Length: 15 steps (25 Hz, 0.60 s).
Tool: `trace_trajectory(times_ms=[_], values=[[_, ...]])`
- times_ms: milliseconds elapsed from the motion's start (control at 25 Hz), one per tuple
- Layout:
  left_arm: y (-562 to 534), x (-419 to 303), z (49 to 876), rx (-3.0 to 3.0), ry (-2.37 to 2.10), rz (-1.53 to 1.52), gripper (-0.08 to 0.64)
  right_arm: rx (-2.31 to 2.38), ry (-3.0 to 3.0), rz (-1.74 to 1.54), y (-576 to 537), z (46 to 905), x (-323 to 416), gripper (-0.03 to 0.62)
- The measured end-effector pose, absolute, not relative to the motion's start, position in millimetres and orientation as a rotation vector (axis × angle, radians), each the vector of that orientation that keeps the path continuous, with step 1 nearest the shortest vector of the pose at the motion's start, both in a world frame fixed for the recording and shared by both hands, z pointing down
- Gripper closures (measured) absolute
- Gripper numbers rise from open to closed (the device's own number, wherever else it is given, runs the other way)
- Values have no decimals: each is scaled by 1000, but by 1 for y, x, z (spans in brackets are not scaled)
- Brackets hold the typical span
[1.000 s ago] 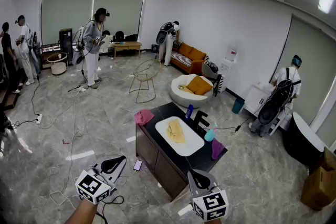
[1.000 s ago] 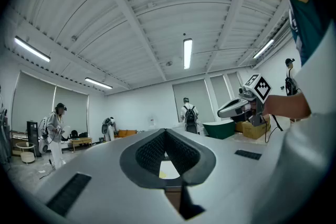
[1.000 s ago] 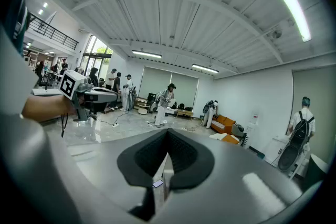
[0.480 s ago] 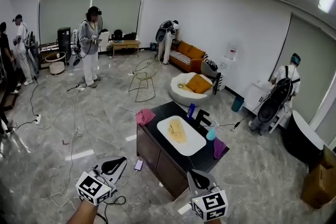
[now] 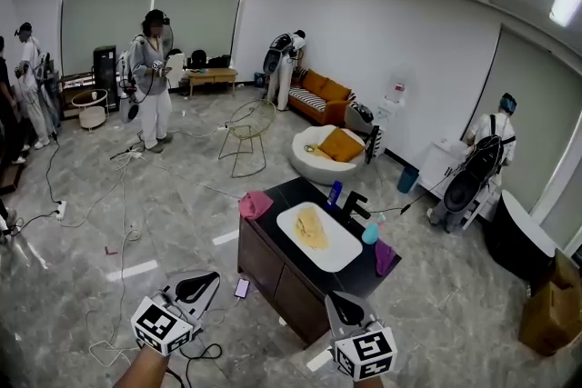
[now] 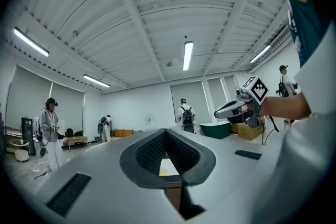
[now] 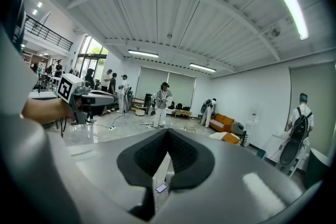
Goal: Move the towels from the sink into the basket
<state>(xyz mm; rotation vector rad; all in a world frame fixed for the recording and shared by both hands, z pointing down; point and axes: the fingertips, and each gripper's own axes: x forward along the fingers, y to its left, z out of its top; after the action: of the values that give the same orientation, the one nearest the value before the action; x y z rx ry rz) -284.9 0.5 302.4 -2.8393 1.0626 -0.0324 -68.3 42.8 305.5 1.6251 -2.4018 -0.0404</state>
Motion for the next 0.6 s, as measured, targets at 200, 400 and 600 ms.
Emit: trace_trajectory(times_ms=[200, 400, 600], values=[[-13, -309, 305, -2850, 1052, -19, 555, 1633, -2391, -44, 28, 307, -94, 583], [-29, -323, 313, -2858, 1077, -9, 555, 1619, -2390, -44, 6, 311, -104, 583], [-48, -336, 318, -2846, 1132, -26, 555, 1594, -2414, -39, -25, 316, -110, 583]])
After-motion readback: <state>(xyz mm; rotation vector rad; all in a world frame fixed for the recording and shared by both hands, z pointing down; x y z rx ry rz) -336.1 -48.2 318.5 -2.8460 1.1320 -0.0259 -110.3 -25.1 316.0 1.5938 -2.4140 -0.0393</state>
